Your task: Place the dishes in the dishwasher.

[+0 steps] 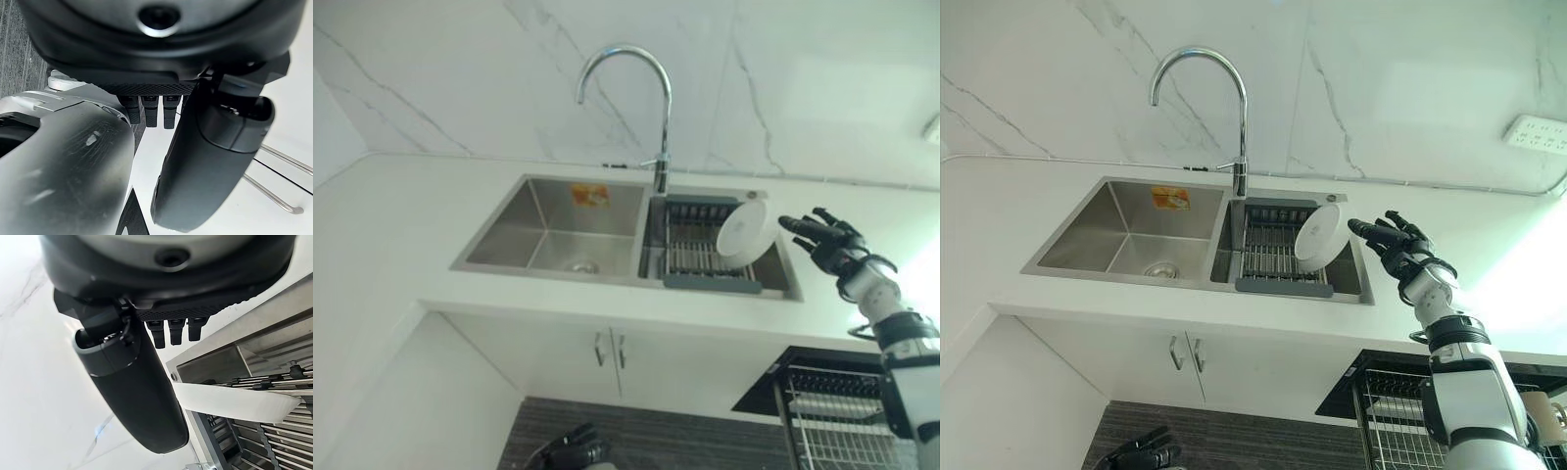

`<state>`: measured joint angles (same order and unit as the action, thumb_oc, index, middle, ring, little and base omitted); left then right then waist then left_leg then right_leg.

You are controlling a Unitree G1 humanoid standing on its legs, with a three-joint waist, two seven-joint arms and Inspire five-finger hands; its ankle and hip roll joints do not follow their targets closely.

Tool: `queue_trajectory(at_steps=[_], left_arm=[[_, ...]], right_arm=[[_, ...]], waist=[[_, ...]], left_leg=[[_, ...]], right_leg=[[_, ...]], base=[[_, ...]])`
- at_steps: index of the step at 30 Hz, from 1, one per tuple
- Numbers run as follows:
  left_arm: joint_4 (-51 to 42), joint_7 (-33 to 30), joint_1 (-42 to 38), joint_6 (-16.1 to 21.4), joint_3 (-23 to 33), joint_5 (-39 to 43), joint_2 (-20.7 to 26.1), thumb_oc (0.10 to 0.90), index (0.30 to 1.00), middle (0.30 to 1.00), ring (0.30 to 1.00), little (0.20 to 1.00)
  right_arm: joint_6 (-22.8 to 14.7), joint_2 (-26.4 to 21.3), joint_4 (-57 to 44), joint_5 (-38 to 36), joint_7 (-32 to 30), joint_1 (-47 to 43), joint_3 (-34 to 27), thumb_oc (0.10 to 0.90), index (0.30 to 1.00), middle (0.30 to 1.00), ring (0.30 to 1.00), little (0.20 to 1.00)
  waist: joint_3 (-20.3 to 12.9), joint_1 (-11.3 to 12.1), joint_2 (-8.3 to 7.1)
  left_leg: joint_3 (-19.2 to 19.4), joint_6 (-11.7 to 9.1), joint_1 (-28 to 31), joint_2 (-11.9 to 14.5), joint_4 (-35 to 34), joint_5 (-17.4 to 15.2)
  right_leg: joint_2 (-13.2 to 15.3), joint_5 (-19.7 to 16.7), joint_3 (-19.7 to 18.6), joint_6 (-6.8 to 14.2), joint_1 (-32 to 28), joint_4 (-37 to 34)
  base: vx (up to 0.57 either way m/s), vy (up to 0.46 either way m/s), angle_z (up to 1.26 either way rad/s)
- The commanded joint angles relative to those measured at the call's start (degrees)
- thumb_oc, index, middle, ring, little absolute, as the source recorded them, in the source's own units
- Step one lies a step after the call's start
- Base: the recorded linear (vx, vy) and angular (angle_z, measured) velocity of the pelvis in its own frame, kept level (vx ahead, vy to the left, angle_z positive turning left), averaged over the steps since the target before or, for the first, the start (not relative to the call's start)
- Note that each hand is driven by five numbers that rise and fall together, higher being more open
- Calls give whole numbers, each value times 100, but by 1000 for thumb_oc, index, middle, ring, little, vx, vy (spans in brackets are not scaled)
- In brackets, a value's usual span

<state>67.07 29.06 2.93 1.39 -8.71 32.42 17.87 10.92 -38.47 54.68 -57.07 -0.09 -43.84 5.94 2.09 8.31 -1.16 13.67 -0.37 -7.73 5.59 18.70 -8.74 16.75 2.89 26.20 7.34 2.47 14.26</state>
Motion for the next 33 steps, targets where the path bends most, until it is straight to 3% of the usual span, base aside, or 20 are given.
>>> queue_trajectory(at_steps=[1, 33], left_arm=[[308, 38, 238, -97, -289, -167, 157, 800, 900, 900, 900, 900], [300, -35, 259, -92, -318, -47, 118, 800, 900, 900, 900, 900]], right_arm=[[-520, -154, -101, -425, 200, -869, -232, 800, 900, 900, 900, 900], [-501, 56, 78, -686, 217, -771, -320, 800, 900, 900, 900, 900]], waist=[[-112, 249, -61], [-49, 301, -24]], left_leg=[[129, -425, 374, 246, -151, -399], [124, -444, 373, 265, -151, -364]], right_leg=[[-83, 650, -253, 36, -93, 293], [-117, 687, -177, -4, -149, 293]], base=[[0, 0, 0], [1, -2, 2]])
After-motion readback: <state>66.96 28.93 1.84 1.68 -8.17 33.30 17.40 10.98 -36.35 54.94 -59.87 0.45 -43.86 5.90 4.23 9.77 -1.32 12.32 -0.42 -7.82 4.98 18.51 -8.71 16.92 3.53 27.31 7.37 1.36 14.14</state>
